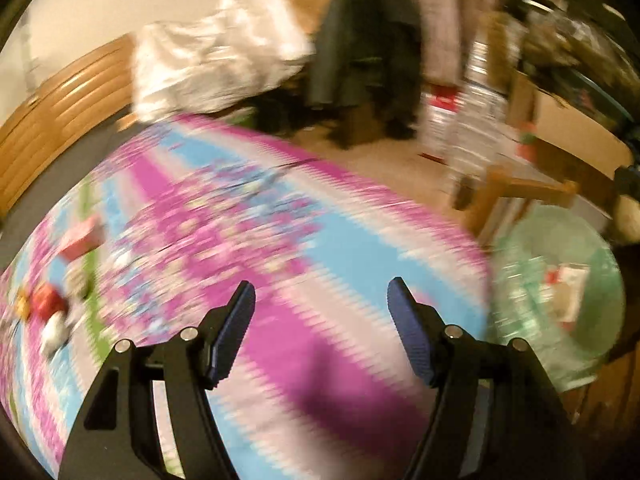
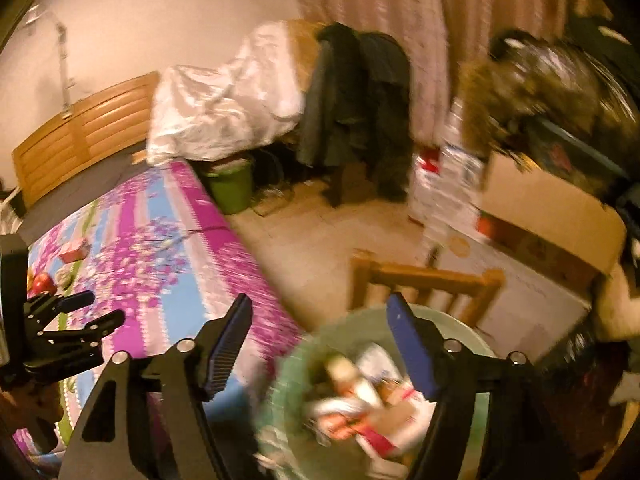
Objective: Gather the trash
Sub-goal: 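Return both open tools from the bin to the quilt, then grasp the white twine ball with the left tool while the right tool grasps the beige twine ball, then carry both twine balls over the green bin, then open both tools over the bin to drop the twine balls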
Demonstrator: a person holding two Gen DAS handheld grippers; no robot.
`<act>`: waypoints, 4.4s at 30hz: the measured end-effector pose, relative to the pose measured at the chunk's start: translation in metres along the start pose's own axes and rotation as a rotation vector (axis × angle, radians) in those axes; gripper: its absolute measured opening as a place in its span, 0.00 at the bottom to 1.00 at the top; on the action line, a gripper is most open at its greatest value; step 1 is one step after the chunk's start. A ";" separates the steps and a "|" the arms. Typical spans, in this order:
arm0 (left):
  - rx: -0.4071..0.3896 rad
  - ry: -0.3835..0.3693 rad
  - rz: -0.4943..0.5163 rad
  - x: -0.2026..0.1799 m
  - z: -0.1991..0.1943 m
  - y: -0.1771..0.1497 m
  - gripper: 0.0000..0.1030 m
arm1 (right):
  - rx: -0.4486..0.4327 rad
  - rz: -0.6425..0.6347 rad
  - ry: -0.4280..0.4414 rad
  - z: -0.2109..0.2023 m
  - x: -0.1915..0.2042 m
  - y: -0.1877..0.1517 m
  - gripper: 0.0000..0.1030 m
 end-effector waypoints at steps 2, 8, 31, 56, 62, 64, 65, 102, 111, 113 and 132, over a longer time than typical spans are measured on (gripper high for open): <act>0.010 0.058 -0.026 0.033 -0.005 -0.024 0.64 | 0.009 -0.042 0.069 0.012 0.038 0.000 0.73; 0.080 0.159 -0.178 0.144 -0.022 -0.103 0.64 | 0.058 -0.181 0.271 0.044 0.155 -0.004 0.73; 0.047 0.004 -0.251 0.359 0.054 -0.146 0.76 | 0.492 -0.632 0.742 0.265 0.618 -0.079 0.80; 0.003 -0.019 -0.304 0.249 -0.052 -0.174 0.36 | 0.477 -0.373 0.782 0.120 0.439 -0.095 0.39; 0.013 -0.039 -0.258 0.196 -0.076 -0.169 0.36 | 0.453 -0.268 0.746 0.058 0.353 -0.094 0.39; 0.011 -0.050 -0.231 0.179 -0.082 -0.162 0.36 | 0.440 -0.224 0.709 0.041 0.317 -0.089 0.39; 0.007 -0.056 -0.215 0.171 -0.085 -0.157 0.36 | 0.434 -0.206 0.694 0.036 0.304 -0.086 0.39; -0.099 -0.469 0.419 -0.248 -0.039 0.119 0.36 | 0.148 0.229 -0.199 -0.101 -0.179 -0.005 0.39; -0.025 -0.470 0.447 -0.263 -0.018 0.099 0.36 | 0.215 0.265 -0.172 -0.063 -0.175 -0.027 0.39; -0.021 -0.470 0.449 -0.264 -0.017 0.099 0.36 | 0.221 0.263 -0.167 -0.058 -0.172 -0.030 0.39; -0.011 -0.477 0.456 -0.263 -0.015 0.093 0.62 | 0.227 0.233 -0.168 -0.036 -0.162 -0.036 0.54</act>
Point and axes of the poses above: each gripper's, at about its wrist camera, not at the fingertips, and z roughly the way its jaws point, x to its left, y to its top, the point moved 3 cm from there along z, roughly the way its jaws point, and after that the axes turned 8 degrees about z, right-handed, at the moved point
